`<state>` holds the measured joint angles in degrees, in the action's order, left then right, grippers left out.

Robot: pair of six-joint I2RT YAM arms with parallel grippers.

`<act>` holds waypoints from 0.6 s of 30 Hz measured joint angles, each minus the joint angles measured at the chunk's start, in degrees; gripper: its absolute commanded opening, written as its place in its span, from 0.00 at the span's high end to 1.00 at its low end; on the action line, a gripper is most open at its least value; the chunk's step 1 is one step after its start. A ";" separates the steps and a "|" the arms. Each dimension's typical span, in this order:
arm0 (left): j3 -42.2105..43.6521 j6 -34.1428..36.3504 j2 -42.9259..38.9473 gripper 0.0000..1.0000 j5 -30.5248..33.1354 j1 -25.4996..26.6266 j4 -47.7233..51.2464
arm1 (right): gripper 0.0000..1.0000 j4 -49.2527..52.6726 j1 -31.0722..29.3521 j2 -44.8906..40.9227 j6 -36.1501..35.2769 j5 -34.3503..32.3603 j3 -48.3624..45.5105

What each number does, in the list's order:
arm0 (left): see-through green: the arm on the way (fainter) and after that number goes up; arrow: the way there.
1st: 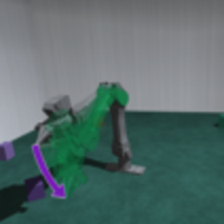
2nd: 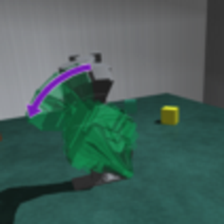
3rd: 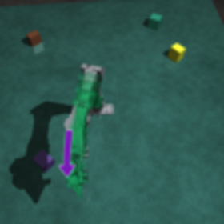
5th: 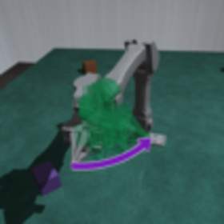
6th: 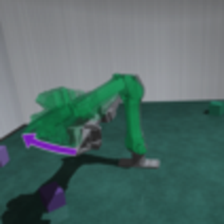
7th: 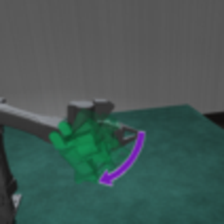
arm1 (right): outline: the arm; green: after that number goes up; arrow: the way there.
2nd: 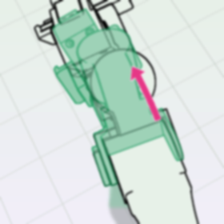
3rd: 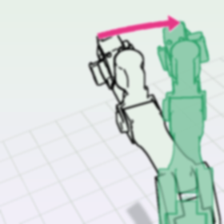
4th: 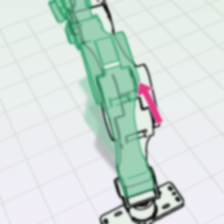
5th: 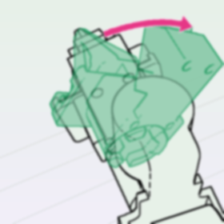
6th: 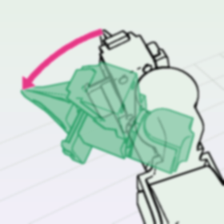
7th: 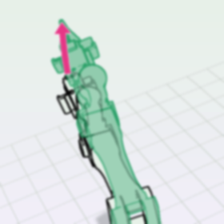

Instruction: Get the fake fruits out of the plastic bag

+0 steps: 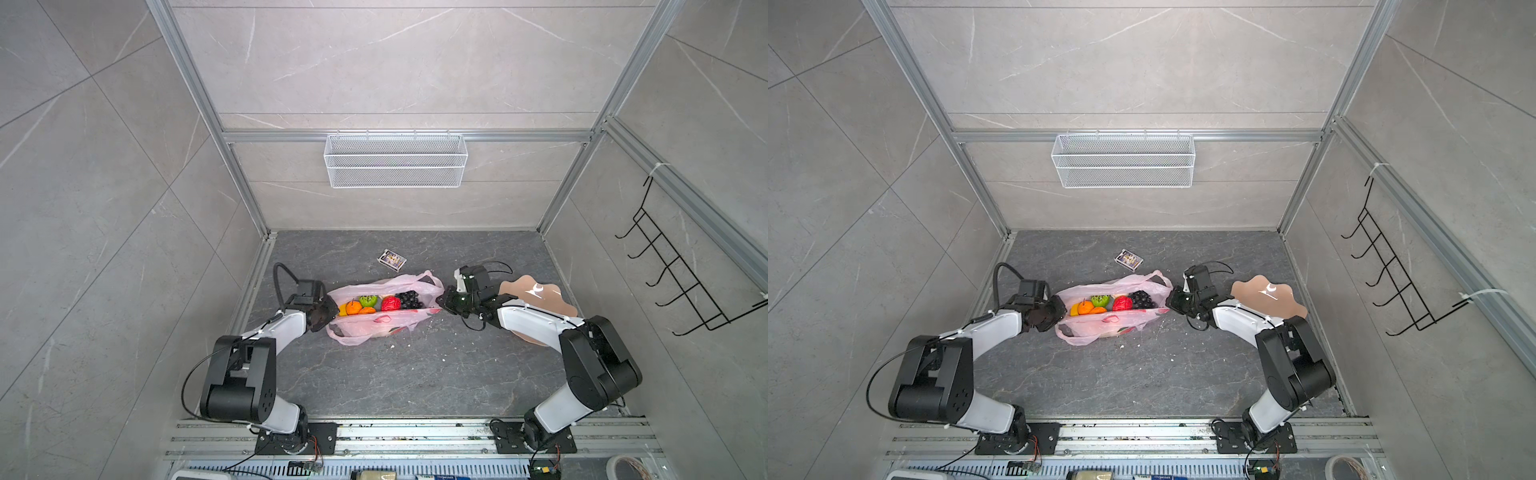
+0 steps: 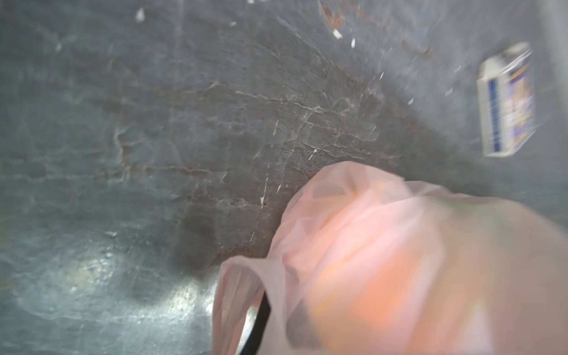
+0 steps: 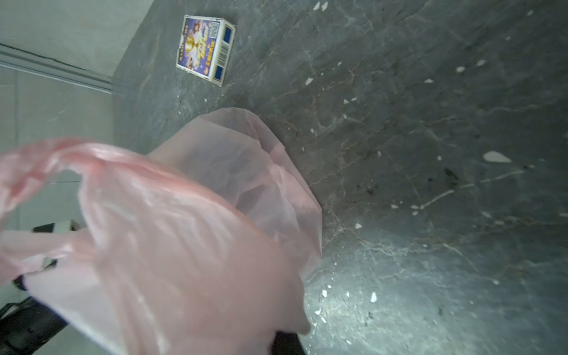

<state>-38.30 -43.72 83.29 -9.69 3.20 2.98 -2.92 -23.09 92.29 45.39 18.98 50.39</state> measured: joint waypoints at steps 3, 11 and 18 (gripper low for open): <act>4.24 -3.89 -3.13 1.00 -4.57 -4.59 -4.31 | 1.00 -2.91 -0.35 -0.20 -0.87 3.32 -0.04; -0.02 -3.54 -3.61 1.00 -7.04 -1.31 -5.55 | 0.94 -2.47 -5.25 0.26 -4.66 2.86 3.50; -5.35 1.73 -5.68 1.00 -2.69 3.15 0.94 | 0.41 13.57 -12.07 1.07 -14.08 -11.82 14.36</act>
<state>-43.66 -42.00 77.60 -12.38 6.35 3.92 10.66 -35.16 93.36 31.31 7.16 64.75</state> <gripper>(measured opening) 0.046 0.495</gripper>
